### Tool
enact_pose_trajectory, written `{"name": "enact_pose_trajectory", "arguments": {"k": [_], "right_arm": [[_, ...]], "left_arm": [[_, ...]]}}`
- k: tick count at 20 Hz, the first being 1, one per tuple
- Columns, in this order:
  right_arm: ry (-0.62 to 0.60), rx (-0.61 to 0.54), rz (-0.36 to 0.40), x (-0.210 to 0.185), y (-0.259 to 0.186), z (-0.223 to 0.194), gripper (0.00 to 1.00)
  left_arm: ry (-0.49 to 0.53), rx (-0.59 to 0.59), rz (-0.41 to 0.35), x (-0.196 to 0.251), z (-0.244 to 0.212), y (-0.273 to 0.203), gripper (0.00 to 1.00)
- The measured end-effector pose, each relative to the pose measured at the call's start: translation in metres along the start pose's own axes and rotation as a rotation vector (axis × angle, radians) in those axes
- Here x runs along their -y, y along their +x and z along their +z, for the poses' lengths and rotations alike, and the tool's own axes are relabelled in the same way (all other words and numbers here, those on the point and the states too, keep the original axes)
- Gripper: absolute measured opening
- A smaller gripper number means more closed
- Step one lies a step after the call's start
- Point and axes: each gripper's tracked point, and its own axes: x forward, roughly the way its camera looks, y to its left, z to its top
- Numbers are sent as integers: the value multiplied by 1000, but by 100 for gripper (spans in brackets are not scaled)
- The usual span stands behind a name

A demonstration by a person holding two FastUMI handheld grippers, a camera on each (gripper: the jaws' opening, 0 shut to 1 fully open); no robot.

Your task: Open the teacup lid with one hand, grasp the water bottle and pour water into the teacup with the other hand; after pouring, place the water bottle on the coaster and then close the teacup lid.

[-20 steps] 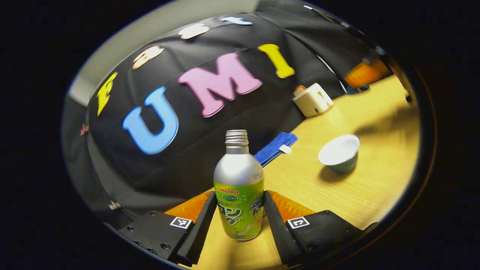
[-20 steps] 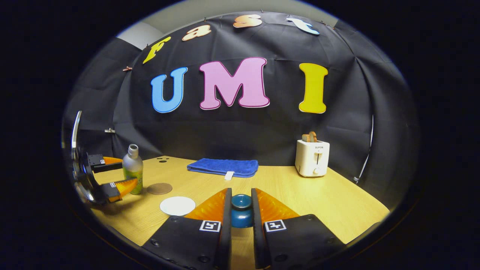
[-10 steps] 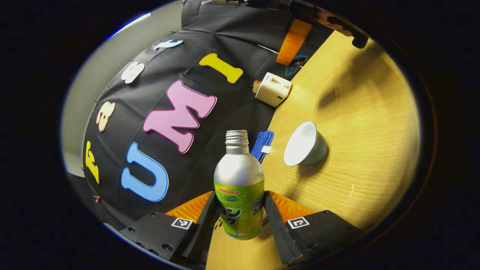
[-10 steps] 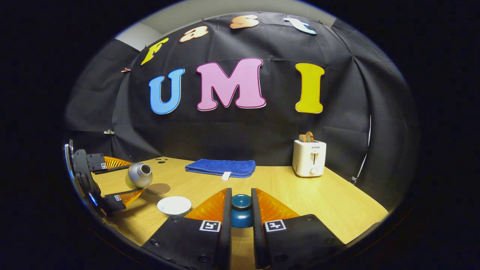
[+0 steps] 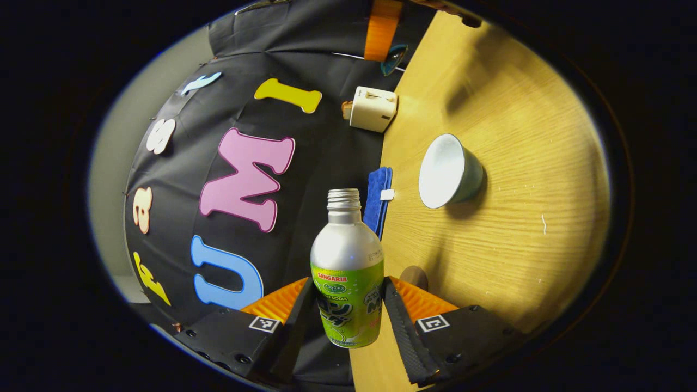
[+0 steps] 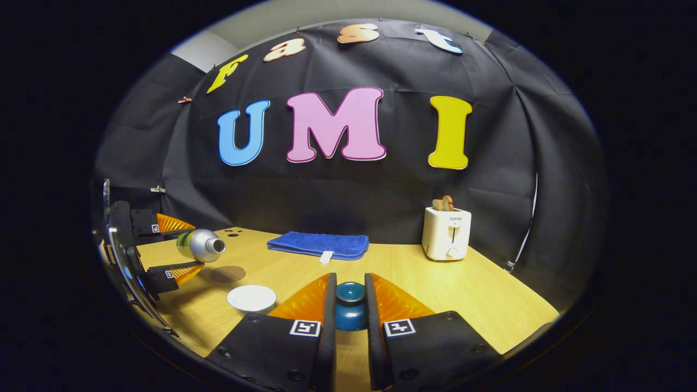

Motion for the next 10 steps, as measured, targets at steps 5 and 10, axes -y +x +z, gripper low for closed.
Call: {"name": "enact_pose_trajectory", "arguments": {"k": [5, 10], "right_arm": [[1, 3, -4, 3, -2, 1, 28], [1, 7, -2, 3, -3, 3, 28]], "left_arm": [[115, 12, -18, -1, 5, 1, 76], [212, 15, -35, 0, 8, 4, 77]]}}
